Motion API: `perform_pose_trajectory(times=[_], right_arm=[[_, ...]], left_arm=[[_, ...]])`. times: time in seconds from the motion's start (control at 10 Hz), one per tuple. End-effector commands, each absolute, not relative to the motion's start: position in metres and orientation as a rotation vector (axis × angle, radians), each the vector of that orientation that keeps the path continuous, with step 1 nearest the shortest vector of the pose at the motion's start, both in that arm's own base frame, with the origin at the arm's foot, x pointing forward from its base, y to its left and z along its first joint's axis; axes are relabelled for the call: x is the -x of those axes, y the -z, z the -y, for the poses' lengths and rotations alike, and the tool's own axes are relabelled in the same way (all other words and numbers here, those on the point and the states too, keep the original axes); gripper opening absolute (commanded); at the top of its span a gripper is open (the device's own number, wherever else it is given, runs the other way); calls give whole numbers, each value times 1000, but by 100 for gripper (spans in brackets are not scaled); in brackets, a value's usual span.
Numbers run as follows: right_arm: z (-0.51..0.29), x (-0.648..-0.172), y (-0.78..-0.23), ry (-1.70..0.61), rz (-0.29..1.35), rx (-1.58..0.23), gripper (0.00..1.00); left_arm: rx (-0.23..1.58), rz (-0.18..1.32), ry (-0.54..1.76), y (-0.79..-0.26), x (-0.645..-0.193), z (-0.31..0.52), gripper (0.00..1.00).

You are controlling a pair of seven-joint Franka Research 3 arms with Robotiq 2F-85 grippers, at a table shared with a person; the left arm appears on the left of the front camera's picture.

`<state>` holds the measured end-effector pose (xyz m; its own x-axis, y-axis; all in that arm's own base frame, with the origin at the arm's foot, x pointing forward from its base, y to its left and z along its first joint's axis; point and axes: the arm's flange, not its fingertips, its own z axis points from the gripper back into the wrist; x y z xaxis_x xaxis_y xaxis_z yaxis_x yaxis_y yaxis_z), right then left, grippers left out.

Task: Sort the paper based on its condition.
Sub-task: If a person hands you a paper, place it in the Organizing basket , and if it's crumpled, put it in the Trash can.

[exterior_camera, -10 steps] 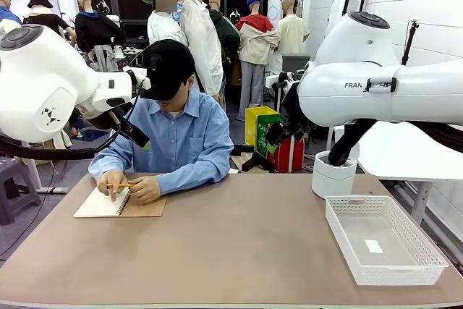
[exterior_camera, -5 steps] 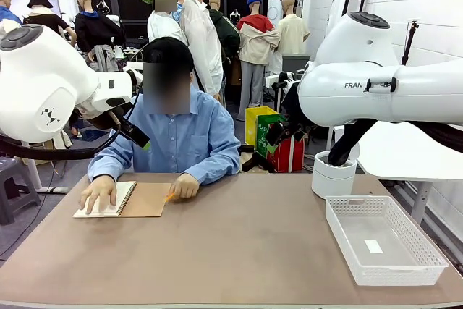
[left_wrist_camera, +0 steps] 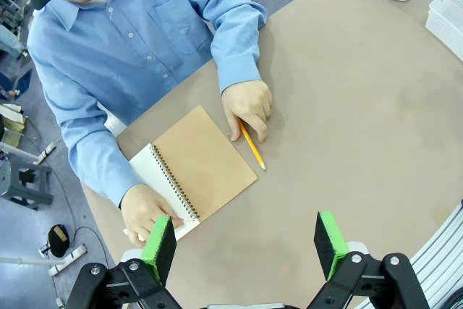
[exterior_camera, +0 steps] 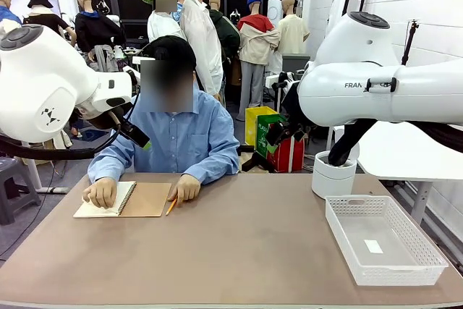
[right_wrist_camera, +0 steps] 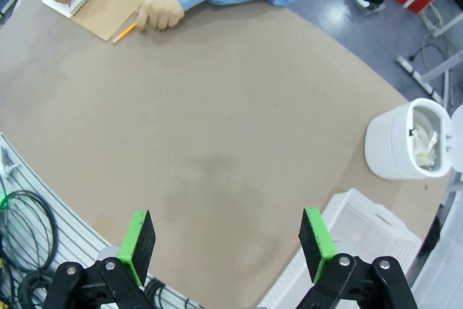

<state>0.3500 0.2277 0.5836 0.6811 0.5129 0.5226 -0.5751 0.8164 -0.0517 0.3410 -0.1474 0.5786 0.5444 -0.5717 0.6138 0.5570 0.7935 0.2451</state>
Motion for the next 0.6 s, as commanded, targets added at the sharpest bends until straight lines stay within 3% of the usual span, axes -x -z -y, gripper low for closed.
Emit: perform_pose_trajectory(times=[0.0,0.5], right_arm=[[-228,-350,-583,-612,548,-119,100],[-228,-350,-583,-612,548,-119,100]], left_arm=[[-24,737,673,-578,-341,147,100],[-24,737,673,-578,-341,147,100]])
